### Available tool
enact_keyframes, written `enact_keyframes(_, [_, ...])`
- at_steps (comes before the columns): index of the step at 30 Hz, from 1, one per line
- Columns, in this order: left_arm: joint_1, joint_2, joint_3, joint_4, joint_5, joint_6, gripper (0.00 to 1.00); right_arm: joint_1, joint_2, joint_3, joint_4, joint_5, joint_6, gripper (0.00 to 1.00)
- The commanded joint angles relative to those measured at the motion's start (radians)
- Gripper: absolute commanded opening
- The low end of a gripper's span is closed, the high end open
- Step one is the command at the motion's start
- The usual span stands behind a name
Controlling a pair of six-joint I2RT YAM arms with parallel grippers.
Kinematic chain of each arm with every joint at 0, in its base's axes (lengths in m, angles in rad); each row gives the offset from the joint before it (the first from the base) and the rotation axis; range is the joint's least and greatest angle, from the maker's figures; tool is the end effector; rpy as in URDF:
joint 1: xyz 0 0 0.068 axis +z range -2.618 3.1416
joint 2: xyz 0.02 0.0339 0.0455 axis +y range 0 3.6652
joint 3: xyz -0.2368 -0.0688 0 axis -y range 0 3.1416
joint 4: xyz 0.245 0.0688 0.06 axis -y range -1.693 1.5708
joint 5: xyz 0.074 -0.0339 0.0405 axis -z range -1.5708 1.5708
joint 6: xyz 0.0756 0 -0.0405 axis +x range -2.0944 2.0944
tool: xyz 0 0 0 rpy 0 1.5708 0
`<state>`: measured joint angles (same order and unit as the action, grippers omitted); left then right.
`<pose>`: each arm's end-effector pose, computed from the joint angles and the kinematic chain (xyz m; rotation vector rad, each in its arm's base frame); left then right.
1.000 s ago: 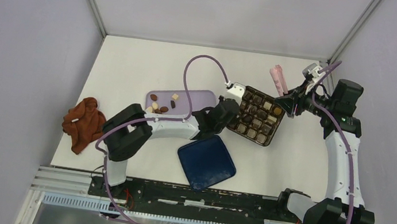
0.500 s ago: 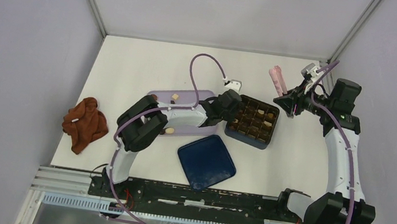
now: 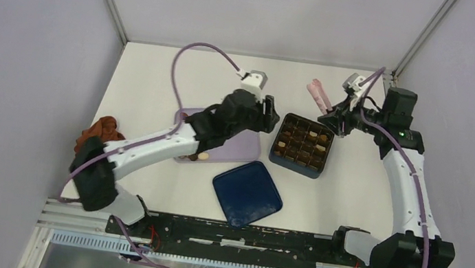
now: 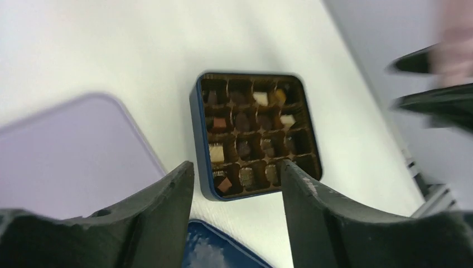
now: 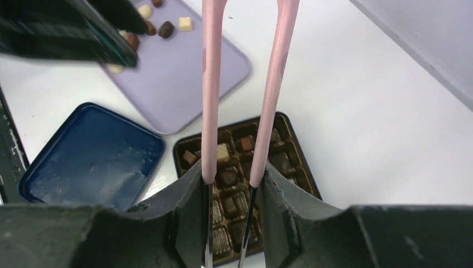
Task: Pack the chocolate
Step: Adjust the packing box at the center of the board, then pick up the fake chocolate from the plate.
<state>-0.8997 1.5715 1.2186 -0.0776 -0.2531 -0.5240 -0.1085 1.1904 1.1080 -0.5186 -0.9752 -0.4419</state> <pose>0.2664 -0.3051 0.2605 0.2177 2.0372 -0.6586 0.2823 0.0322 0.3072 -0.8312 1.7695 0.6914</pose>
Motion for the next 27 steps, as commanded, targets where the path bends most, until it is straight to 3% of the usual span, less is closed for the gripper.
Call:
enact_keyframes(1, [0.080,-0.265,-0.043,-0.155,0.019,0.144,0.67,0.198,0.028,0.071,-0.021,0.151,-0.064,0.40])
enact_keyframes(4, [0.152,-0.436,-0.058,-0.270,-0.019,0.245,0.70,0.366,0.093,0.106,-0.034,0.283,-0.084,0.41])
enact_keyframes(7, [0.167,-0.604,-0.118,-0.332,-0.189,0.329,0.71,0.553,0.194,0.172,-0.100,0.438,-0.143,0.40])
enact_keyframes(12, [0.166,-0.898,-0.363,-0.269,-0.385,0.355,0.80,0.801,0.379,0.273,-0.191,0.640,-0.218,0.40])
enact_keyframes(18, [0.168,-1.078,-0.418,-0.270,-0.542,0.395,0.97,0.936,0.598,0.434,-0.275,0.768,-0.261,0.41])
enact_keyframes(20, [0.168,-1.102,-0.424,-0.280,-0.609,0.397,0.99,0.957,0.658,0.484,-0.293,0.803,-0.257,0.41])
enact_keyframes(27, [0.180,-1.139,-0.437,-0.286,-0.612,0.394,0.99,0.980,0.820,0.611,-0.336,0.832,-0.204,0.42])
